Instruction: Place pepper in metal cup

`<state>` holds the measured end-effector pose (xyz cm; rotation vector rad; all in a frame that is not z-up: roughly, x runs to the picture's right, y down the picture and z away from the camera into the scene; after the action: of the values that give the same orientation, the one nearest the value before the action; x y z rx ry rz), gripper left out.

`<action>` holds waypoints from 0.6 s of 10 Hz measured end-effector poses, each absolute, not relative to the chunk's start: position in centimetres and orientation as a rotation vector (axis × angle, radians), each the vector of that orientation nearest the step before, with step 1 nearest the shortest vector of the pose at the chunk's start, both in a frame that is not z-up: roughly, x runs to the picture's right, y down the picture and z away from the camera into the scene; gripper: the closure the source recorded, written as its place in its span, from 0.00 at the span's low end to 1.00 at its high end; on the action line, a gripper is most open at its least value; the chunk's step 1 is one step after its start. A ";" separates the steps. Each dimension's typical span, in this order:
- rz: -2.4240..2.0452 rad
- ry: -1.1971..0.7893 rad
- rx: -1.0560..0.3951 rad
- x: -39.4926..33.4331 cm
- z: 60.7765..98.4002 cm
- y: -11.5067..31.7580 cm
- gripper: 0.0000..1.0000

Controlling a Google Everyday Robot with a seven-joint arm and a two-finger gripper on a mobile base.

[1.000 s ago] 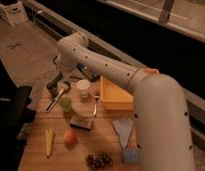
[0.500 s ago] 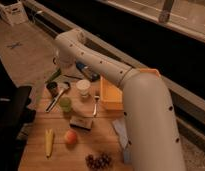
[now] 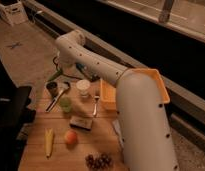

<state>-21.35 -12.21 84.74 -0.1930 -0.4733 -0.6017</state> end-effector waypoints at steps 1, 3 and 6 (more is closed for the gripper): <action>-0.603 -0.462 -0.193 -21.5 85.9 -12.5 1.00; -0.609 -0.451 -0.195 -21.4 87.4 -12.7 1.00; -0.614 -0.483 -0.199 -22.7 89.3 -12.6 1.00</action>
<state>-22.65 -12.60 89.35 -0.1987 -0.4831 -0.6139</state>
